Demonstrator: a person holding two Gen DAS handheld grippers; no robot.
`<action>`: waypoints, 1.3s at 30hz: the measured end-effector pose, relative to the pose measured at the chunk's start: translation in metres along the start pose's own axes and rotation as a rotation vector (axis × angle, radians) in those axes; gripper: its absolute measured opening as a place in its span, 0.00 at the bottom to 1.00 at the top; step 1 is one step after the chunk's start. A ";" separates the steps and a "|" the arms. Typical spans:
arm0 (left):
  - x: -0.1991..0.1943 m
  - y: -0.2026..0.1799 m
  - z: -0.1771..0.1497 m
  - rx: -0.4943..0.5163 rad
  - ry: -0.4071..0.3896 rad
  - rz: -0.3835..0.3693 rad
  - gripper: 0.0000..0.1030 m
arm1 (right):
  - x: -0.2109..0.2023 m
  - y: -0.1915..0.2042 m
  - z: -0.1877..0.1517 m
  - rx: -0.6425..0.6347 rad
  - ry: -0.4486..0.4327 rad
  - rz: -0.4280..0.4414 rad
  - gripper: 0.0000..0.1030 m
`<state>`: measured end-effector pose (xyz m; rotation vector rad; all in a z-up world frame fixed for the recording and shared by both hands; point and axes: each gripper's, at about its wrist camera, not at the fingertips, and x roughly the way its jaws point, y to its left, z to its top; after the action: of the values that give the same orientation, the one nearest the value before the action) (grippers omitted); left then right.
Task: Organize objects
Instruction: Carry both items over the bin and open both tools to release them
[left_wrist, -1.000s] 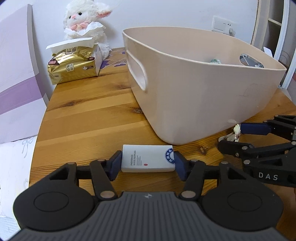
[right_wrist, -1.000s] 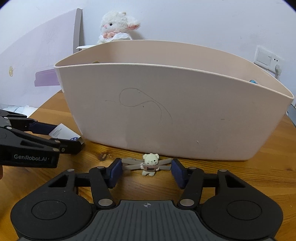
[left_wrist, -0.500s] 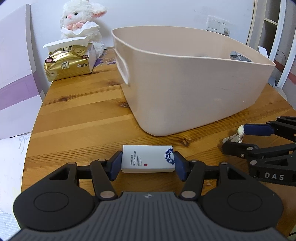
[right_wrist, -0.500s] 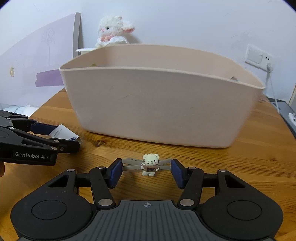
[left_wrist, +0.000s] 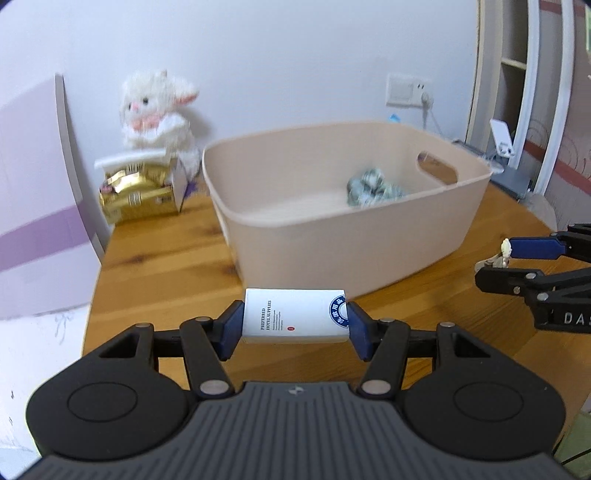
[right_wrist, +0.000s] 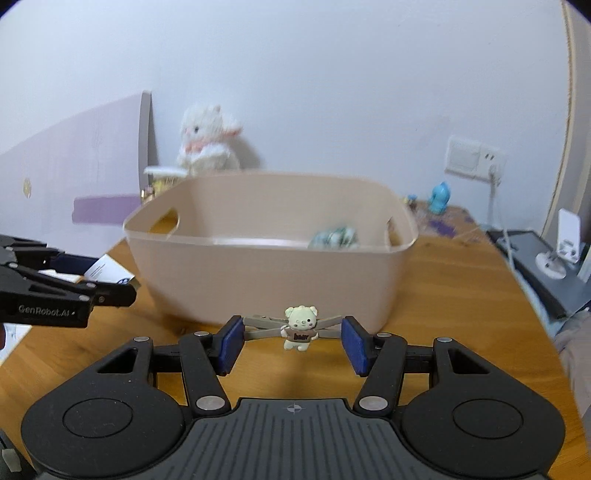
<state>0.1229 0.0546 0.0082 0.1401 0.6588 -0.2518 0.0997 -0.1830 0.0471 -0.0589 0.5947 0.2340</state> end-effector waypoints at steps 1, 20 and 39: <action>-0.003 -0.002 0.003 0.003 -0.010 0.002 0.59 | -0.003 -0.003 0.003 0.001 -0.014 -0.003 0.53; 0.015 -0.036 0.096 0.050 -0.107 0.061 0.59 | 0.001 -0.043 0.085 -0.003 -0.190 -0.055 0.53; 0.121 -0.030 0.104 0.021 0.158 0.150 0.59 | 0.111 -0.046 0.075 -0.046 0.093 -0.054 0.53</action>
<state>0.2678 -0.0184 0.0129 0.2306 0.7988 -0.1034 0.2407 -0.1961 0.0464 -0.1312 0.6795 0.1935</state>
